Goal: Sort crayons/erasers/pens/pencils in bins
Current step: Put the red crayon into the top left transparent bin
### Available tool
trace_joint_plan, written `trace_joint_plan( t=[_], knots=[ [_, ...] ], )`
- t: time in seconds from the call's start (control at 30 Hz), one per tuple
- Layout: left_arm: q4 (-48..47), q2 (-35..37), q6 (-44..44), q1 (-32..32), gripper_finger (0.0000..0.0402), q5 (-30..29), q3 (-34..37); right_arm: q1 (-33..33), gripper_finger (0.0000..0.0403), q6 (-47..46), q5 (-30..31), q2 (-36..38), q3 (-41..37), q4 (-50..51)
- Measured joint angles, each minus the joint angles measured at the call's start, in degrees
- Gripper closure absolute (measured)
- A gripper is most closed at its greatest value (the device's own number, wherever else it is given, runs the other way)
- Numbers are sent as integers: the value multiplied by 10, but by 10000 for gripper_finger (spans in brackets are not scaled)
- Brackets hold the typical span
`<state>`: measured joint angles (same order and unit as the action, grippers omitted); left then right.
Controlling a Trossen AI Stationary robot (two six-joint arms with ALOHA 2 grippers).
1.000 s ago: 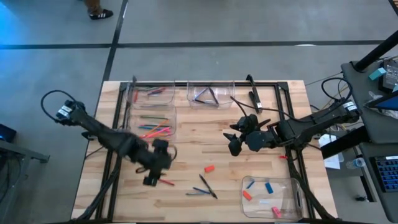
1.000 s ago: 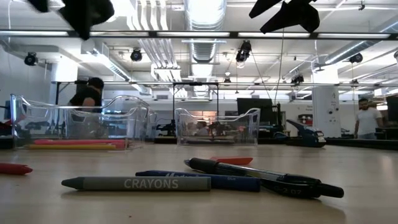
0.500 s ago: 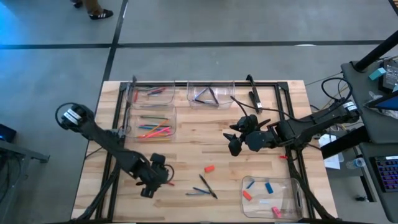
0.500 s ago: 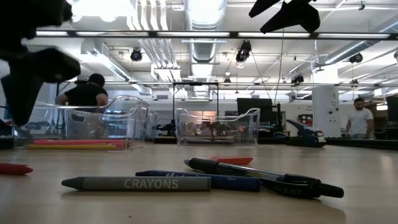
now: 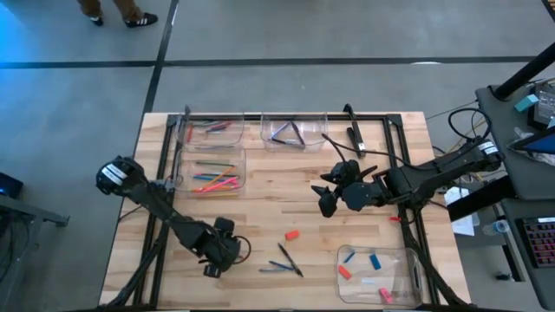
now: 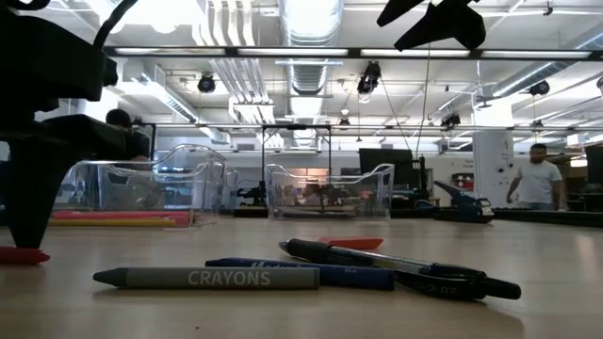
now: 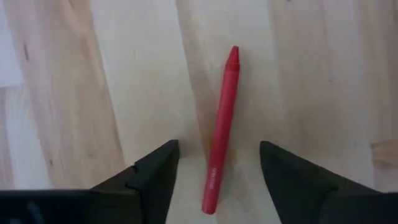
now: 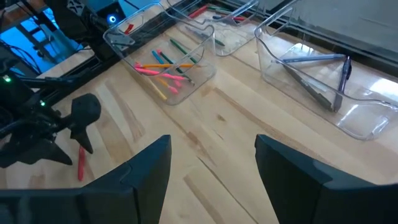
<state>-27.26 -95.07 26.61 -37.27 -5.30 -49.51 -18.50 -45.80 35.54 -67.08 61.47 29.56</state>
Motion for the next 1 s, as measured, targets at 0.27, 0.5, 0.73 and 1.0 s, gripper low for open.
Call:
trace_joint_plan(
  t=[0.27,0.5,0.73,1.0],
  knots=[
    [-5,-47,0,-3,303,-12,1,0,181,-2,0,0,0,2],
    [-8,-56,0,-2,391,-18,2,0,181,4,0,0,0,2],
    [-38,8,-5,5,397,-8,-4,0,181,13,0,0,-2,2],
    [-153,138,-14,27,400,-57,-15,0,181,20,6,0,-8,1]
  ],
)
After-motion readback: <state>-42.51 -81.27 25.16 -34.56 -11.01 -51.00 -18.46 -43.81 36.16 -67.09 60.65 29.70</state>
